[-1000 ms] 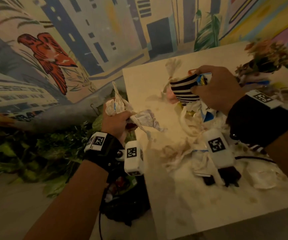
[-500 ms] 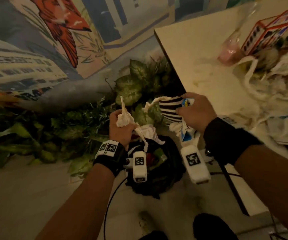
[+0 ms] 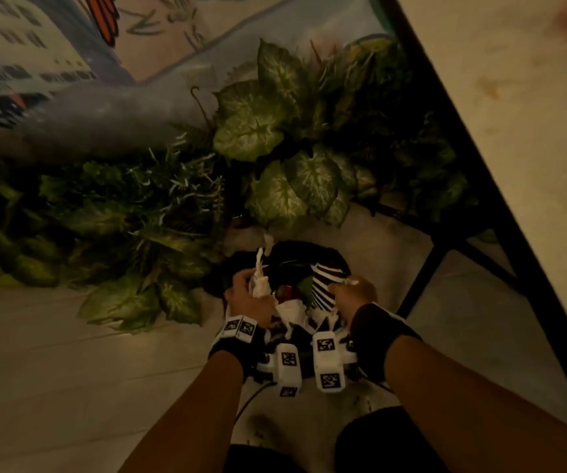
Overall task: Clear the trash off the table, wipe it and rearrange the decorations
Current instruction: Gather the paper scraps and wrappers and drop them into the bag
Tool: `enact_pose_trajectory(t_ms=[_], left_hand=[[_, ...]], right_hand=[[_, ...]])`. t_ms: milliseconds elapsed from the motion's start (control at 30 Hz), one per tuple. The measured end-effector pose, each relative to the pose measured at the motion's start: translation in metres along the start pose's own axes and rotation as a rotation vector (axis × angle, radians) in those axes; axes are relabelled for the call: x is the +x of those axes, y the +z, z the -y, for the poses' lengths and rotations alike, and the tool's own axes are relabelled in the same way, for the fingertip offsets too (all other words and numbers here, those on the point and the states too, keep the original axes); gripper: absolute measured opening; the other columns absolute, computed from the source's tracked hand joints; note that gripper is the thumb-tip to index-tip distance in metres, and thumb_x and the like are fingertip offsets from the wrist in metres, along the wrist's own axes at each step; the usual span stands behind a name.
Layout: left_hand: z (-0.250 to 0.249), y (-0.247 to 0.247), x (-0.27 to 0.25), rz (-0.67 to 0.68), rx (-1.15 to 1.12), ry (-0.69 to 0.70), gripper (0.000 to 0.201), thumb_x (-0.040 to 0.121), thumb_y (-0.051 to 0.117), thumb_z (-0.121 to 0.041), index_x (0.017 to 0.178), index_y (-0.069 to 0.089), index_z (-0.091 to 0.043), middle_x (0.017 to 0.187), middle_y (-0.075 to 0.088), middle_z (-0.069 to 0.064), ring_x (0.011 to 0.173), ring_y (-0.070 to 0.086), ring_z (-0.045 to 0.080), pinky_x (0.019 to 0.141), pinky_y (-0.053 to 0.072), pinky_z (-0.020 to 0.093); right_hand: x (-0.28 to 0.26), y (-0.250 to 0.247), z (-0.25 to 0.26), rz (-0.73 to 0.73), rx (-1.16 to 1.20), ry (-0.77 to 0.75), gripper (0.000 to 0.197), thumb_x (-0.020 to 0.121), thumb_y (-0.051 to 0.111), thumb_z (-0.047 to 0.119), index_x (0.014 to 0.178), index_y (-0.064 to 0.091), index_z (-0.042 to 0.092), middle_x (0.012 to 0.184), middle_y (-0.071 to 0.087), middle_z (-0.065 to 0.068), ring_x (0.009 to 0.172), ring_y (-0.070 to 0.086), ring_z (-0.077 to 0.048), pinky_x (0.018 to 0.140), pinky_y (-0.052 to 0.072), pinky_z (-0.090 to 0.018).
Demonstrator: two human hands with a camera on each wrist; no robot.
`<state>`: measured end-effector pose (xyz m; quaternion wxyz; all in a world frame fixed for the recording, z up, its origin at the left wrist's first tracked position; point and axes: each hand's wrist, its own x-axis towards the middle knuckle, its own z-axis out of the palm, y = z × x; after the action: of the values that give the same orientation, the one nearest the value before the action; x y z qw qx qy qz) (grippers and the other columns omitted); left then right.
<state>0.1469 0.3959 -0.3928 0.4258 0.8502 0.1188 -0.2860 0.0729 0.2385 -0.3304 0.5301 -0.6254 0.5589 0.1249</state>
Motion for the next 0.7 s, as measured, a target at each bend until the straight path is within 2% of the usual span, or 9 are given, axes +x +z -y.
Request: enact_pose_trajectory(t_ms=[67, 133, 167, 267, 367, 467, 533, 600, 700], left_hand=[[0.018, 0.016, 0.017, 0.007, -0.008, -0.032, 0.06, 0.075, 0.068, -0.002, 0.123, 0.043, -0.027, 0.131, 0.049, 0.016, 0.1, 0.058, 0.033, 0.067, 0.054, 0.034], [0.03, 0.03, 0.032, 0.007, 0.016, -0.101, 0.064, 0.078, 0.069, -0.006, 0.131, 0.038, -0.024, 0.136, 0.044, 0.016, 0.108, 0.055, 0.037, 0.056, 0.051, 0.029], [0.035, 0.036, 0.039, 0.003, 0.035, -0.146, 0.066, 0.078, 0.072, -0.014, 0.133, 0.036, -0.024, 0.14, 0.039, 0.016, 0.113, 0.051, 0.039, 0.06, 0.052, 0.031], [0.047, 0.046, 0.049, 0.059, 0.121, -0.273, 0.09, 0.077, 0.074, -0.034, 0.146, 0.016, -0.03, 0.153, 0.015, 0.015, 0.133, 0.03, 0.041, 0.099, 0.042, 0.049], [0.057, 0.041, 0.047, 0.123, 0.158, -0.325, 0.105, 0.076, 0.075, -0.037, 0.151, 0.002, -0.029, 0.157, 0.014, 0.011, 0.137, 0.026, 0.041, 0.107, 0.034, 0.052], [0.057, 0.019, 0.034, 0.076, 0.145, -0.265, 0.101, 0.069, 0.078, -0.042, 0.148, 0.015, -0.033, 0.151, 0.029, 0.012, 0.129, 0.038, 0.041, 0.102, 0.041, 0.049], [0.047, -0.002, 0.022, 0.077, 0.13, -0.272, 0.093, 0.067, 0.078, -0.04, 0.144, 0.026, -0.03, 0.144, 0.038, 0.011, 0.121, 0.046, 0.041, 0.096, 0.046, 0.043], [0.03, -0.024, 0.009, 0.052, 0.098, -0.273, 0.077, 0.073, 0.074, -0.022, 0.139, 0.035, -0.02, 0.138, 0.044, 0.013, 0.115, 0.051, 0.041, 0.089, 0.049, 0.042], [-0.007, -0.058, -0.019, 0.022, 0.125, -0.206, 0.055, 0.074, 0.071, -0.01, 0.125, 0.051, -0.01, 0.123, 0.059, 0.017, 0.109, 0.059, 0.038, 0.091, 0.052, 0.046]], right_hand=[[0.027, 0.012, -0.013, 0.003, -0.031, 0.014, 0.035, 0.087, 0.058, 0.021, 0.116, 0.06, 0.002, 0.121, 0.062, -0.017, 0.107, 0.059, -0.033, 0.085, 0.049, -0.034], [0.05, 0.023, -0.024, 0.006, -0.022, -0.003, 0.028, 0.09, 0.058, 0.023, 0.105, 0.061, 0.0, 0.119, 0.062, -0.02, 0.107, 0.059, -0.035, 0.079, 0.044, -0.03], [0.057, 0.028, -0.025, 0.005, -0.018, -0.021, 0.024, 0.09, 0.058, 0.026, 0.098, 0.061, 0.004, 0.118, 0.062, -0.021, 0.107, 0.059, -0.036, 0.08, 0.045, -0.032], [0.076, 0.039, -0.03, 0.073, -0.012, -0.022, 0.043, 0.088, 0.061, 0.039, 0.107, 0.063, 0.0, 0.113, 0.064, -0.022, 0.103, 0.061, -0.037, 0.084, 0.051, -0.041], [0.08, 0.037, -0.034, 0.198, -0.143, 0.032, 0.065, 0.085, 0.06, 0.046, 0.136, 0.044, 0.008, 0.135, 0.052, -0.015, 0.118, 0.054, -0.034, 0.093, 0.046, -0.037], [0.065, 0.027, -0.031, 0.208, -0.205, 0.054, 0.072, 0.087, 0.06, 0.038, 0.146, 0.028, 0.012, 0.149, 0.037, -0.012, 0.13, 0.043, -0.035, 0.107, 0.039, -0.039], [0.045, 0.015, -0.023, 0.183, -0.239, 0.028, 0.063, 0.089, 0.059, 0.033, 0.142, 0.035, 0.009, 0.145, 0.042, -0.015, 0.127, 0.045, -0.035, 0.107, 0.039, -0.038], [0.019, 0.001, -0.013, 0.173, -0.261, 0.005, 0.053, 0.091, 0.057, 0.026, 0.137, 0.041, 0.006, 0.139, 0.047, -0.016, 0.123, 0.049, -0.034, 0.103, 0.041, -0.035], [-0.026, -0.02, 0.003, 0.181, -0.265, -0.029, 0.039, 0.092, 0.054, 0.018, 0.128, 0.05, 0.002, 0.13, 0.053, -0.018, 0.115, 0.053, -0.034, 0.099, 0.045, -0.036]])
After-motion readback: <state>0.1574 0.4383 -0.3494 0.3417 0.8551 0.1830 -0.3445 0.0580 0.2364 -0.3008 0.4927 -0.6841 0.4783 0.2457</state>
